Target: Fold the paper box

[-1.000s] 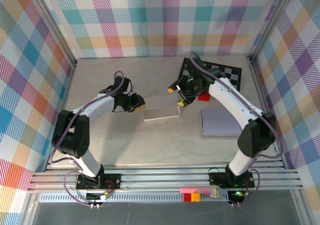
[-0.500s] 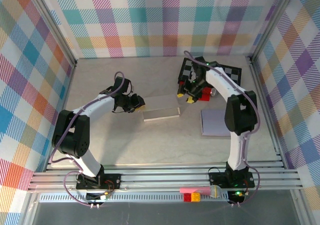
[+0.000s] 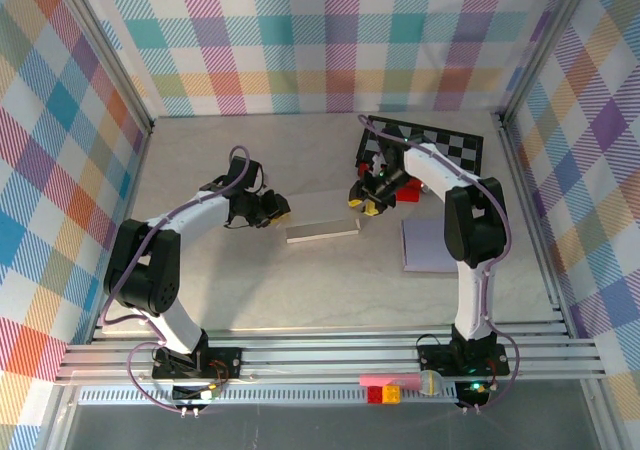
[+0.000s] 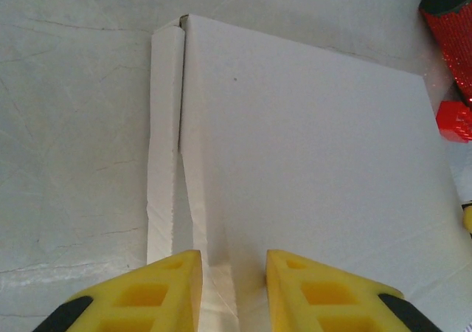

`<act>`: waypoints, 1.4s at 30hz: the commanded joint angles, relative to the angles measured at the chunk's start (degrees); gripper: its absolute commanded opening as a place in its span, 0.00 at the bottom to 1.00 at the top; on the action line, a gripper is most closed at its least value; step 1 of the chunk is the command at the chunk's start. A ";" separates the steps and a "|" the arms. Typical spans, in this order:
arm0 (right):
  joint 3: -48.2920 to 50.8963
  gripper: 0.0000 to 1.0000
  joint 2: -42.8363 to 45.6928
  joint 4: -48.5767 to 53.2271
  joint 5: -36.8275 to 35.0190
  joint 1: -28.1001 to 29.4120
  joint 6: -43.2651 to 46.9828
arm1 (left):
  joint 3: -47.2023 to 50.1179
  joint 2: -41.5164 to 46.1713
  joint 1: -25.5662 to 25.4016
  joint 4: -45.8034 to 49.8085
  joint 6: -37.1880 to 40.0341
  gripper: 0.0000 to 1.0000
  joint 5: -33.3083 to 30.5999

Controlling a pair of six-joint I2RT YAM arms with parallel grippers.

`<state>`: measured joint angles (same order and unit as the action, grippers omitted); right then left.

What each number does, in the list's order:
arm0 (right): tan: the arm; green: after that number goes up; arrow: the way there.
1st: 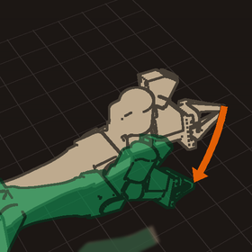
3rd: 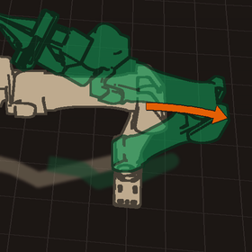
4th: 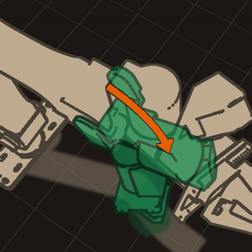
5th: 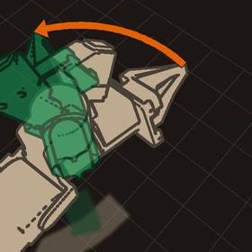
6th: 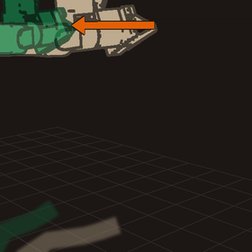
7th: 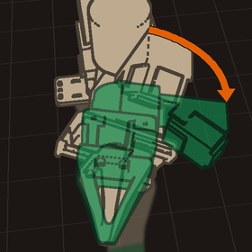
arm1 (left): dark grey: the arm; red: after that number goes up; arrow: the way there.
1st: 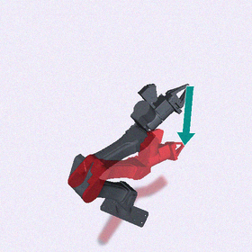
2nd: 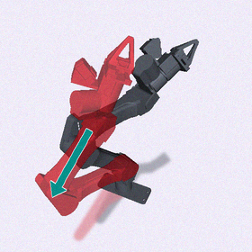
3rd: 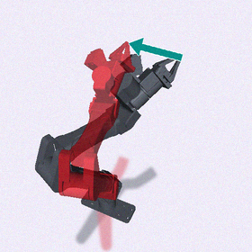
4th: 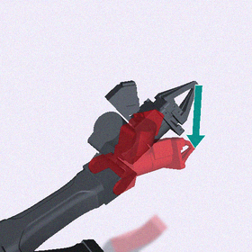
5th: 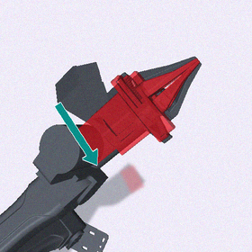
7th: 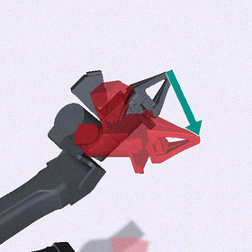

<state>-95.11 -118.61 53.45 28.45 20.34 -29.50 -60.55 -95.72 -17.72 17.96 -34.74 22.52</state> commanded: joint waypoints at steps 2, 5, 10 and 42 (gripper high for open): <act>1.09 0.36 0.68 -1.61 1.86 0.62 0.10 | 1.28 -0.91 -0.64 -1.51 -0.02 0.28 1.34; 1.89 0.32 0.83 -2.36 2.17 0.84 -0.43 | 1.91 -1.09 -0.82 -3.83 -0.50 0.26 1.56; 3.11 0.26 1.26 -3.22 2.05 1.28 -1.07 | 2.71 -1.26 -0.92 -5.33 -1.22 0.23 2.08; 3.79 0.23 1.53 2.08 -8.25 2.71 2.52 | -1.29 -3.22 -2.09 9.65 9.25 0.35 -4.51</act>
<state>-89.78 -118.56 52.71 22.09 22.59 -28.58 -60.14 -97.41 -19.09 23.90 -27.88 19.27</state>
